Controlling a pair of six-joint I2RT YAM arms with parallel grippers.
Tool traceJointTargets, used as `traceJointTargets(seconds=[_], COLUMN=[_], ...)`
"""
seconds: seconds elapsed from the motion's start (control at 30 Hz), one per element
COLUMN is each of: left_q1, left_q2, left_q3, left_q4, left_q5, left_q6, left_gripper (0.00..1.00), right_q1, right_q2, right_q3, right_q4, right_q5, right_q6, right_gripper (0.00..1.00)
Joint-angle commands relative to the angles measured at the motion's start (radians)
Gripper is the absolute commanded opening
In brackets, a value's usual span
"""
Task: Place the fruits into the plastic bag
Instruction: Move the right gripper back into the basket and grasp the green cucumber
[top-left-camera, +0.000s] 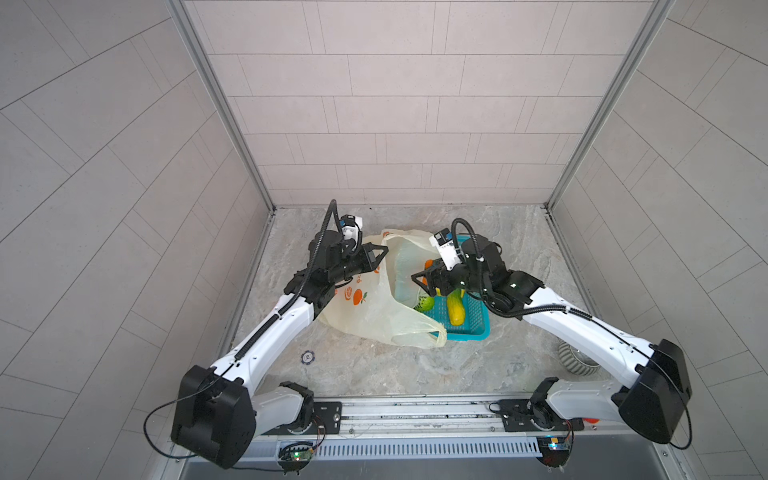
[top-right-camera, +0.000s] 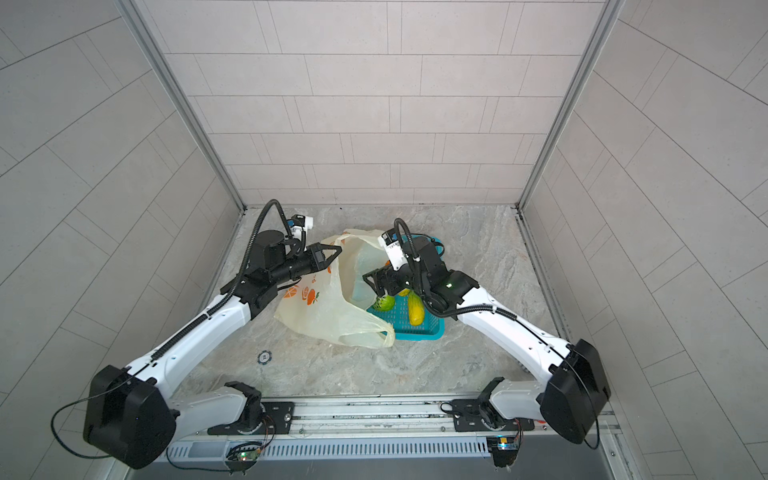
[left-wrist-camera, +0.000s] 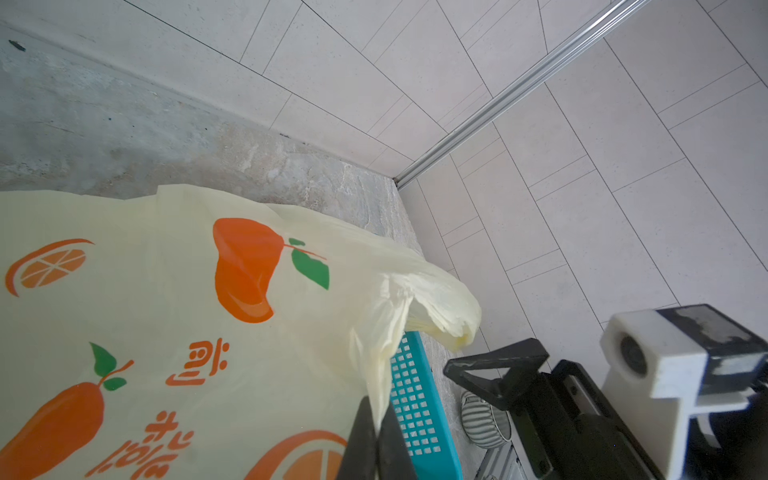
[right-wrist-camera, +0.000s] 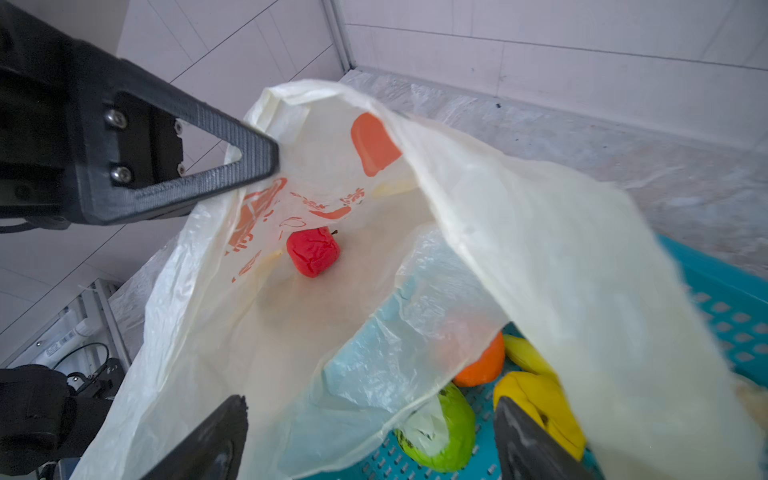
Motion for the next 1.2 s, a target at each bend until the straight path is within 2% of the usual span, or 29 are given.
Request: traceJointTargets(seconds=[0.0,0.17,0.37,0.47,0.6,0.73,0.87,1.03,1.17], left_q1=[0.007,0.007,0.006,0.007,0.007,0.007,0.007,0.005,0.005], left_q2=[-0.004,0.004,0.013,0.015,0.020,0.024,0.027,0.020,0.016], left_q3=[0.014,0.016,0.031,0.035,0.039,0.040,0.039,0.029,0.025], left_q4=[0.002,0.008,-0.022,-0.032,-0.037,-0.041,-0.040,-0.040,-0.034], left_q5=[-0.001,-0.016,-0.029,-0.033,-0.038,-0.047,-0.052,-0.055,-0.060], left_q6=[0.009,0.007,0.027,0.037,0.041,0.042,0.044,0.040,0.037], left_gripper=[0.00,0.00,0.00,0.00,0.00,0.00,0.00,0.00,0.00], right_q1=[-0.044,-0.115,-0.146,-0.129,-0.081,-0.055,-0.055,-0.055,-0.054], right_q2=[-0.081,-0.168,-0.193,-0.142,-0.063,0.036,0.141,0.290,0.371], right_q3=[-0.028,-0.083,-0.170,-0.181,-0.178,-0.138,-0.086,0.005,0.026], right_q4=[-0.066,-0.145,-0.208,-0.243,-0.251,-0.257,-0.293,-0.394,-0.402], right_q5=[0.065,0.093,0.199,0.211,0.224,0.238,0.271,0.290,0.300], right_q6=[0.024,0.063,0.072,0.043,-0.006,0.023,0.109,0.134,0.137], right_gripper=[0.90,0.98,0.99,0.87,0.81,0.74,0.72,0.72,0.71])
